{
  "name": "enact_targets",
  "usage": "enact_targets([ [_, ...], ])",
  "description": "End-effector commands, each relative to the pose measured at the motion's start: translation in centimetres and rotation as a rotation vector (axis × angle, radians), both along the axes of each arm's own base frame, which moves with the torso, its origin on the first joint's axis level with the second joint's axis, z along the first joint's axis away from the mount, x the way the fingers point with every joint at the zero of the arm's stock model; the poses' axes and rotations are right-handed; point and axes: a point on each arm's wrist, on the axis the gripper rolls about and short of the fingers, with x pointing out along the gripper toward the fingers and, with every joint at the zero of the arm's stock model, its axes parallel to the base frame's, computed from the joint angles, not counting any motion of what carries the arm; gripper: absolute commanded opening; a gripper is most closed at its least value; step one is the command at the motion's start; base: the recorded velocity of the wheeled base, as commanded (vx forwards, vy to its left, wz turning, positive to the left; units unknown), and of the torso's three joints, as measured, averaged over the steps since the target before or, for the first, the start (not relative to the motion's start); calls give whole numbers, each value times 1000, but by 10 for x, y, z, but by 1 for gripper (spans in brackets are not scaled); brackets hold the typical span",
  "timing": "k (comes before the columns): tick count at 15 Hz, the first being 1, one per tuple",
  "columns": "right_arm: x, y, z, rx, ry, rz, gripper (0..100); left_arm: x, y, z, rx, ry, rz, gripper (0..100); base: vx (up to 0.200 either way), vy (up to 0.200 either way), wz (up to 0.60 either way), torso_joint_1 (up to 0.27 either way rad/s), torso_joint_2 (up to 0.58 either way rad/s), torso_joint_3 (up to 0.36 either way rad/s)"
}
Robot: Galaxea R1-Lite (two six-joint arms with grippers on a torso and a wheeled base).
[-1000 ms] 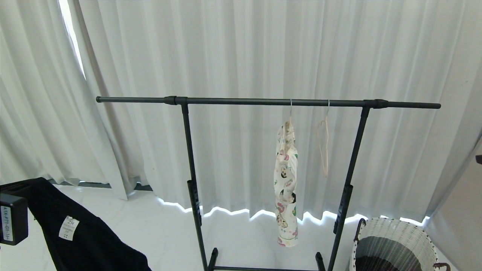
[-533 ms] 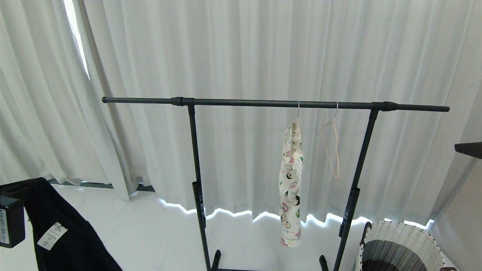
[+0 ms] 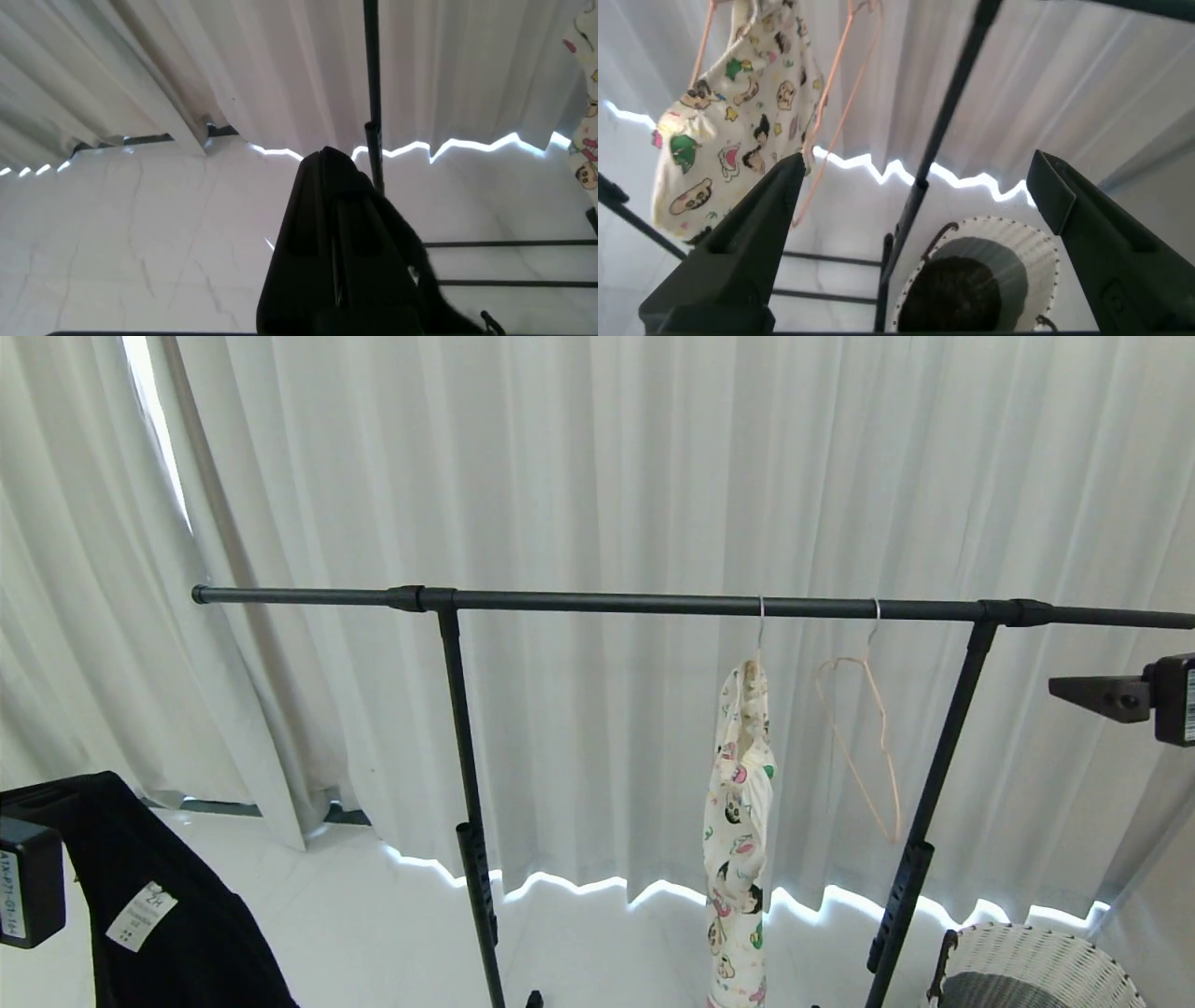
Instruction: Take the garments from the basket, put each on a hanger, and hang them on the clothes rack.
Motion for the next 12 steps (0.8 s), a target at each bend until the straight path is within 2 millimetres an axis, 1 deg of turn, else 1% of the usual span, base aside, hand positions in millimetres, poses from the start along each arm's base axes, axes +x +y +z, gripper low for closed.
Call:
enact_targets([
  [1, 5, 2, -10, -8, 42, 7, 100, 0, 0, 0, 1, 0, 0, 0, 200, 0, 0, 2, 2, 2],
  [2, 13, 7, -17, 5, 61, 16, 100, 1, 0, 0, 1, 3, 0, 0, 200, 0, 0, 2, 2, 2],
  [4, 24, 14, -23, 26, 69, 26, 100, 1, 0, -1, 1, 5, 2, 0, 200, 0, 0, 5, 2, -2],
  [6, 35, 18, -33, 31, 103, 24, 100, 0, 0, -1, 1, 5, 2, 0, 0, 0, 0, 0, 0, 0],
  [8, 47, 25, -48, 46, 137, 16, 100, 0, 0, -1, 1, 5, 2, 0, 0, 0, 0, 0, 0, 0],
  [10, 57, 34, -64, 68, 163, -3, 100, 1, 0, -1, 2, 6, 3, 0, 0, 0, 0, 0, 0, 0],
  [12, 65, 43, -75, 102, 195, -6, 100, 0, 0, -1, 1, 5, 7, 0, 0, 0, 0, 0, 0, 0],
])
